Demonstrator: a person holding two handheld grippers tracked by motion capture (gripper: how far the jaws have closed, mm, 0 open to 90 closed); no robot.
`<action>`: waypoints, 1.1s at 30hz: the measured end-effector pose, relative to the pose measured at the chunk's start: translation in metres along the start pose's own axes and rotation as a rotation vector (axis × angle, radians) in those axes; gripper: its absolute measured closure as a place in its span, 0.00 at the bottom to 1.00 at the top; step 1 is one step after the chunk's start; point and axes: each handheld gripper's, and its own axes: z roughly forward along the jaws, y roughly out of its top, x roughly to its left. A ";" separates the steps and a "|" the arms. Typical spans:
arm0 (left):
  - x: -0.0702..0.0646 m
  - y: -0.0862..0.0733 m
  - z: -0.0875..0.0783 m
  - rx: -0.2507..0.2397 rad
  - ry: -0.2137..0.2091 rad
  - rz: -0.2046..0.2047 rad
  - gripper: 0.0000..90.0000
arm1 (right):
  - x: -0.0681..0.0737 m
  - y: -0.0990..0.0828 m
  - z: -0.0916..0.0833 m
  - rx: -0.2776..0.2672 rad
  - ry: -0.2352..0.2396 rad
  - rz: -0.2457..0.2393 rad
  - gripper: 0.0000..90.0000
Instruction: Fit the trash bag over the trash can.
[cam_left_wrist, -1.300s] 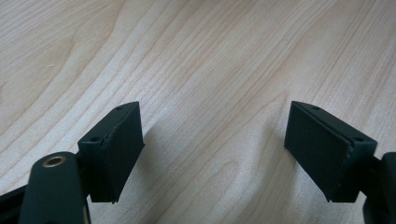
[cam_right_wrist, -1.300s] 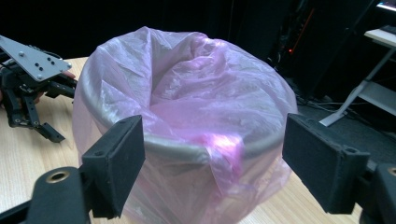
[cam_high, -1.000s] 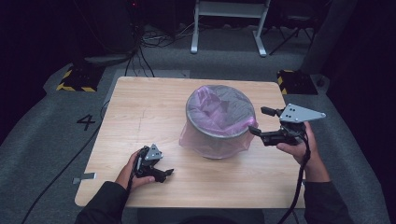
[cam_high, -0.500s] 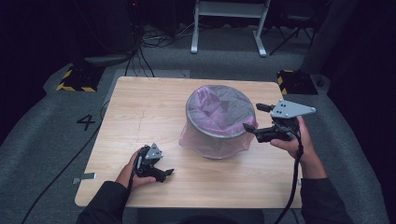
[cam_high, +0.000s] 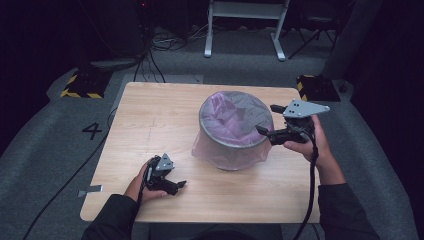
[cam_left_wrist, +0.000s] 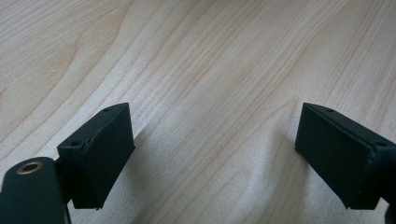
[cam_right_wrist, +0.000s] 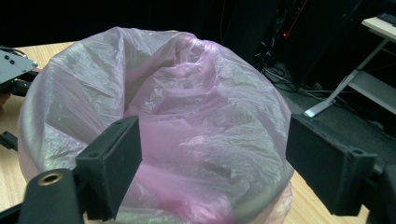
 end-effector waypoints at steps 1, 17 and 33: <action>0.000 0.000 0.000 0.000 0.000 0.000 0.13 | 0.000 0.001 0.001 0.003 0.004 -0.001 0.21; -0.001 0.001 0.001 -0.002 0.008 -0.006 0.13 | 0.002 0.020 0.021 0.045 0.015 -0.046 0.20; -0.001 0.001 0.001 -0.003 0.007 -0.008 0.13 | -0.017 0.032 0.055 0.124 0.008 -0.016 0.21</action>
